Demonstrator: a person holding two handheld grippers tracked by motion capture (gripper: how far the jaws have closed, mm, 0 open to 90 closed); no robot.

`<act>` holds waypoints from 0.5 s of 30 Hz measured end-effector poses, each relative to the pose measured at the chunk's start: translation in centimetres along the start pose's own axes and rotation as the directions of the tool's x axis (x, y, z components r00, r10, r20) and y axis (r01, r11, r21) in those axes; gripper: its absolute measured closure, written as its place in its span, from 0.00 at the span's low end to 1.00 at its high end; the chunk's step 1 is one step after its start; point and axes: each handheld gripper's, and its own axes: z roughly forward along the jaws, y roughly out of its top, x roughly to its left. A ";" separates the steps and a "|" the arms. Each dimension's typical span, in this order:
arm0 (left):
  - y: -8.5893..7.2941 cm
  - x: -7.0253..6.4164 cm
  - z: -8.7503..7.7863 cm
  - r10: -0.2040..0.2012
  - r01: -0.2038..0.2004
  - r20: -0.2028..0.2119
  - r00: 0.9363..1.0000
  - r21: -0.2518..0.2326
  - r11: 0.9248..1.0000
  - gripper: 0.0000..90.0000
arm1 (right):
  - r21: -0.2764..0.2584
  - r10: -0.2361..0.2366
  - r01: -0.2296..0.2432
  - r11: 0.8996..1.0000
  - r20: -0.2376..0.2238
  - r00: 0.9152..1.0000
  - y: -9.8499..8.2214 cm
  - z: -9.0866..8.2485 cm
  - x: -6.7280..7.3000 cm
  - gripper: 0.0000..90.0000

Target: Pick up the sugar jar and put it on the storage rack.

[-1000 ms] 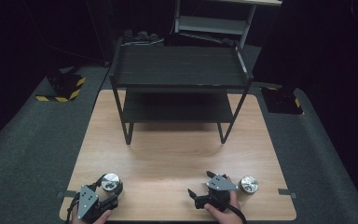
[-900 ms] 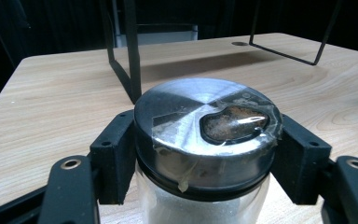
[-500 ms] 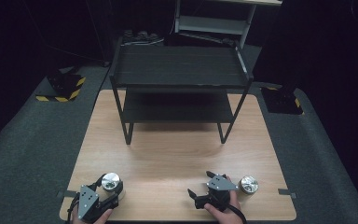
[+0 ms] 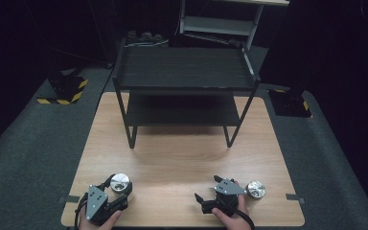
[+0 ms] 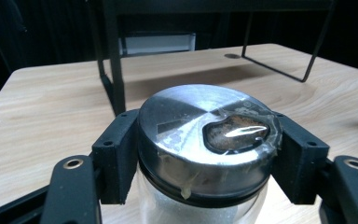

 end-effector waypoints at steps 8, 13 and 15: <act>1.7 -0.9 0.8 0.018 -0.017 0.036 0.999 -0.036 0.999 0.38 | 0.000 -0.002 0.002 1.000 -0.004 1.000 0.0 0.0 0.0 0.01; 3.5 -1.4 1.3 0.024 -0.021 0.060 0.998 -0.046 0.999 0.39 | 0.001 -0.005 0.005 1.000 -0.005 1.000 0.0 -0.1 0.0 0.01; 3.9 -1.6 1.4 0.024 -0.022 0.060 0.998 -0.046 0.999 0.39 | 0.001 -0.006 0.006 1.000 -0.006 1.000 0.0 0.0 -0.1 0.01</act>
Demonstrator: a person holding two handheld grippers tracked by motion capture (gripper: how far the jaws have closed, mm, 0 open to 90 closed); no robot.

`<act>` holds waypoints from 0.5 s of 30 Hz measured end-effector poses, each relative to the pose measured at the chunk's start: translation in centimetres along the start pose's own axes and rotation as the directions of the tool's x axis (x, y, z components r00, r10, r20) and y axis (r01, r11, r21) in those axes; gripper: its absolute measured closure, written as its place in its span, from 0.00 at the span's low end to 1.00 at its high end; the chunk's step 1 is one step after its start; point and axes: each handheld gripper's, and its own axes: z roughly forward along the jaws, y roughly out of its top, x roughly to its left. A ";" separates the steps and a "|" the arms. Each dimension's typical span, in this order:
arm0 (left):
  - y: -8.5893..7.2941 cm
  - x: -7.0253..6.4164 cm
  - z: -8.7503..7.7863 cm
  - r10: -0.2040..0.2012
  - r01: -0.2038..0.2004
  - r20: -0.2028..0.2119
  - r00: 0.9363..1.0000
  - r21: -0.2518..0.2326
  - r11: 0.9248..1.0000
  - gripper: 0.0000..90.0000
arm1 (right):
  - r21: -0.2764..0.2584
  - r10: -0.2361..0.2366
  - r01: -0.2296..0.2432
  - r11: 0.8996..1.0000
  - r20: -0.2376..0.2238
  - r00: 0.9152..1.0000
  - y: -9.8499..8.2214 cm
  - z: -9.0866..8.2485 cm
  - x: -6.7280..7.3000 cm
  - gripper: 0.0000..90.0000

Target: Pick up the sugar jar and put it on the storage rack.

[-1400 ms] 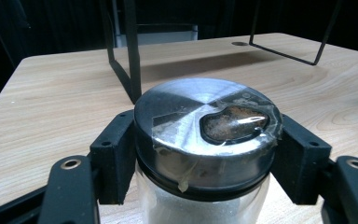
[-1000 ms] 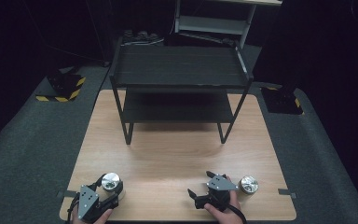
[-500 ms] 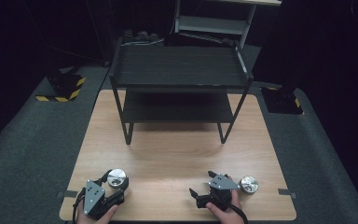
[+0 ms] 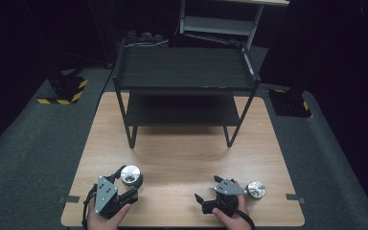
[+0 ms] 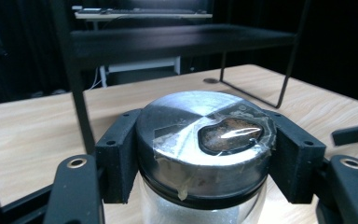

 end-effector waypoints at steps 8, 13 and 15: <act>3.4 0.0 1.3 0.008 -0.008 0.010 1.000 -0.020 1.000 0.39 | -0.001 0.004 -0.004 1.000 -0.004 1.000 0.0 0.0 -0.1 0.01; 5.5 -0.2 1.8 0.037 -0.037 0.008 0.999 -0.025 0.999 0.39 | 0.002 0.007 -0.007 1.000 -0.006 1.000 0.0 0.0 -0.2 0.01; 6.0 -0.2 2.0 0.041 -0.041 0.010 0.999 -0.028 0.999 0.39 | 0.001 0.004 -0.004 1.000 -0.007 1.000 0.0 0.0 -0.2 0.01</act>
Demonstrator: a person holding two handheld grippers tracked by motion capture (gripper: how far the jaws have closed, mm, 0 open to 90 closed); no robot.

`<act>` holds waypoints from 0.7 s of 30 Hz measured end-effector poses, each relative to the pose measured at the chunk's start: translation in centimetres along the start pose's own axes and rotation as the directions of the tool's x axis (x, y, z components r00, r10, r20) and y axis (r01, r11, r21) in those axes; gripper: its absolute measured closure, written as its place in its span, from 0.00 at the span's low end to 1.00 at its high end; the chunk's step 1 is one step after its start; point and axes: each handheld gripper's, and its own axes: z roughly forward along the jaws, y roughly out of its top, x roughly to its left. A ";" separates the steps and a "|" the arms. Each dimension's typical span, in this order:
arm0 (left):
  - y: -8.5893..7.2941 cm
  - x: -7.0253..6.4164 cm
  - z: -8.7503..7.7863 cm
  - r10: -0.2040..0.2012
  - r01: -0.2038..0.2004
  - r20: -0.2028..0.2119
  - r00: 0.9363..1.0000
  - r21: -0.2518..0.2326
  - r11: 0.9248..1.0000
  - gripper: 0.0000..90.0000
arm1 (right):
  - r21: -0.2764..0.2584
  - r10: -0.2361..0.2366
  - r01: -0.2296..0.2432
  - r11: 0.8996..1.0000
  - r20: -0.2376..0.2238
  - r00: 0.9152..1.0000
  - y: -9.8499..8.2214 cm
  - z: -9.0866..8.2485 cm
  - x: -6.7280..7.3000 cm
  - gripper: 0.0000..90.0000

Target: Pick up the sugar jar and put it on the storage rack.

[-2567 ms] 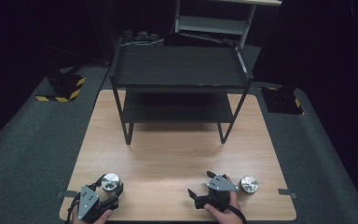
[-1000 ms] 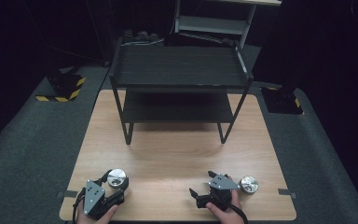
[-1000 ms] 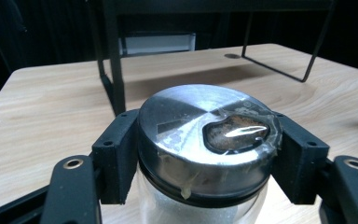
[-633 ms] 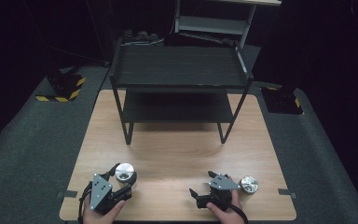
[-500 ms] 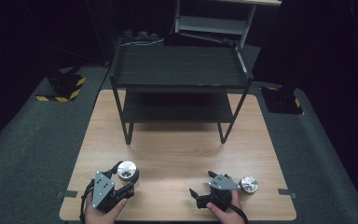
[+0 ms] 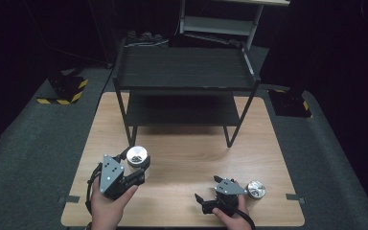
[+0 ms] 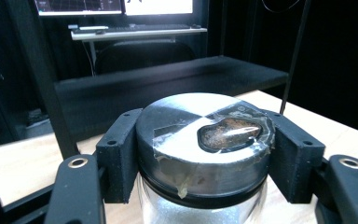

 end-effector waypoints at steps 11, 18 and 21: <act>3.7 0.5 1.9 0.017 -0.017 0.012 1.000 -0.015 1.000 0.39 | 0.001 -0.003 0.003 1.000 -0.005 1.000 0.0 0.0 -0.1 0.01; 5.4 0.6 2.4 0.025 -0.025 0.010 1.000 -0.036 0.999 0.39 | -0.001 -0.004 0.004 1.000 -0.005 1.000 0.0 0.0 0.0 0.01; 5.9 0.6 2.5 0.032 -0.031 0.008 0.999 -0.043 0.999 0.39 | 0.000 -0.003 0.003 1.000 -0.007 1.000 0.0 0.0 -0.1 0.01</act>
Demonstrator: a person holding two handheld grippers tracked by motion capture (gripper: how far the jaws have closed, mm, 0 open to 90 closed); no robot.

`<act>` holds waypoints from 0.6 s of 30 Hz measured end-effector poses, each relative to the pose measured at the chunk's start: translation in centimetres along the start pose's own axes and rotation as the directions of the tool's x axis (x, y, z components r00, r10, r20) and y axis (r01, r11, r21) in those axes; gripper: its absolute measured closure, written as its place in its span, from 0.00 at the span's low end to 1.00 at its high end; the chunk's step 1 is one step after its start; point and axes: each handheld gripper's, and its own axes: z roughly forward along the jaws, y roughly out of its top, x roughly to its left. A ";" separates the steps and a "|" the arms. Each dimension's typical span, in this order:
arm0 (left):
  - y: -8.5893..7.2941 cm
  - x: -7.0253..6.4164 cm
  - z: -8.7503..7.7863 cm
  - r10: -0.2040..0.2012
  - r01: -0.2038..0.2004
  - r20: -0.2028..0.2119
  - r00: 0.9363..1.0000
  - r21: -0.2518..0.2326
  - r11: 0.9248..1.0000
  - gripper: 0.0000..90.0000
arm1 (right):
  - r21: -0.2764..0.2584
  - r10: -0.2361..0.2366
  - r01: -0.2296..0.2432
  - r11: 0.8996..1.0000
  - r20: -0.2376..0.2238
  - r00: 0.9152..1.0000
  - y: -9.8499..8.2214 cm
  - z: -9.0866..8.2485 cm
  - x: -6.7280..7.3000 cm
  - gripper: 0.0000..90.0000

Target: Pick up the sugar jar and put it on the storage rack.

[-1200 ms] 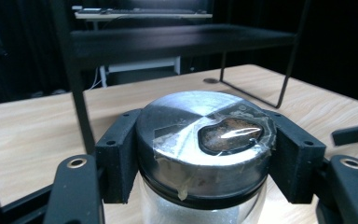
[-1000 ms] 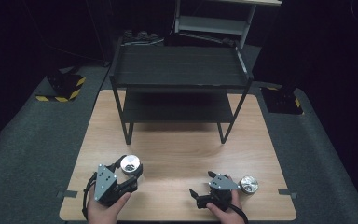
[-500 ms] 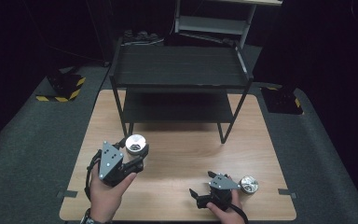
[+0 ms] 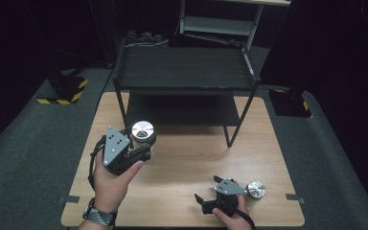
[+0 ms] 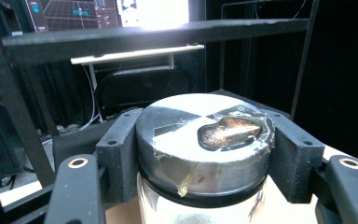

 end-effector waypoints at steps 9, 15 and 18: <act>1.6 0.3 0.5 -0.006 0.006 -0.003 1.000 -0.023 1.000 0.39 | 0.000 -0.001 0.001 1.000 -0.003 1.000 0.0 0.0 0.0 0.01; 2.9 0.7 1.0 -0.016 0.015 -0.004 1.000 -0.042 0.999 0.39 | -0.001 -0.001 0.001 1.000 -0.004 1.000 0.0 0.0 -0.1 0.01; 3.3 0.8 1.2 -0.008 0.007 -0.007 1.000 -0.046 0.999 0.39 | -0.001 0.000 0.000 1.000 -0.005 1.000 0.0 0.0 -0.1 0.01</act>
